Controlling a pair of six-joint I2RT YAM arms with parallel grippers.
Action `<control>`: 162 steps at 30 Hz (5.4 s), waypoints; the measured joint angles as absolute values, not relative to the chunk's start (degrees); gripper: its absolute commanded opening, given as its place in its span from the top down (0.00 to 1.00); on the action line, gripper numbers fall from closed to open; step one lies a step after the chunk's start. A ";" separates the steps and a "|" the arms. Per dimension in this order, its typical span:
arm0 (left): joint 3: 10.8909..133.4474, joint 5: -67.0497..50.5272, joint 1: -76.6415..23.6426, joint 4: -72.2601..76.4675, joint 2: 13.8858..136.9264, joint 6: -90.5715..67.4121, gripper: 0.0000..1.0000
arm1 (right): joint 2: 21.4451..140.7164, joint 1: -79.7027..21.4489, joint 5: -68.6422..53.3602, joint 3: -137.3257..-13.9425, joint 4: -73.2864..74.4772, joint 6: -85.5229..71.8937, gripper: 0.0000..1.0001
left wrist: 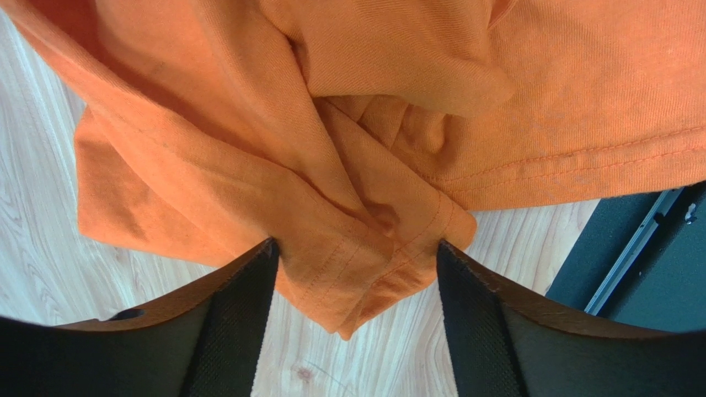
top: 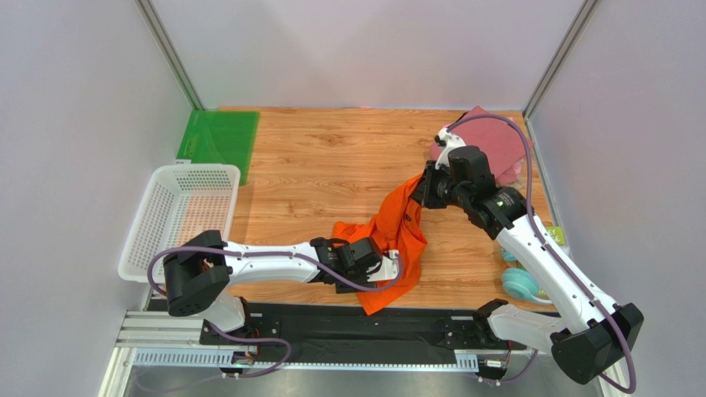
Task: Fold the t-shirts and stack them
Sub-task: Flatten the tshirt out
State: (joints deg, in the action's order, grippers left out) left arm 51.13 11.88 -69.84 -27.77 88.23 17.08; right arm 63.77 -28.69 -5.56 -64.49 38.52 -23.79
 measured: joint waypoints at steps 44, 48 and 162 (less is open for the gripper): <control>55.68 9.50 -63.59 -30.02 88.49 18.26 0.53 | 60.53 -28.67 -6.57 -62.61 38.61 -24.21 1.00; 55.68 9.06 -63.61 -30.11 89.86 18.00 0.72 | 60.53 -28.67 -6.55 -62.61 38.63 -24.21 1.00; 79.35 8.97 -14.92 -40.86 83.77 33.76 1.00 | 61.58 -13.30 -9.21 -64.23 44.16 -24.51 1.00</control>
State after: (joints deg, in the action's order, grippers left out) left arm 79.35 8.97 -14.92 -40.86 83.77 33.76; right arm 61.58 -13.30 -9.21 -64.23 44.16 -24.51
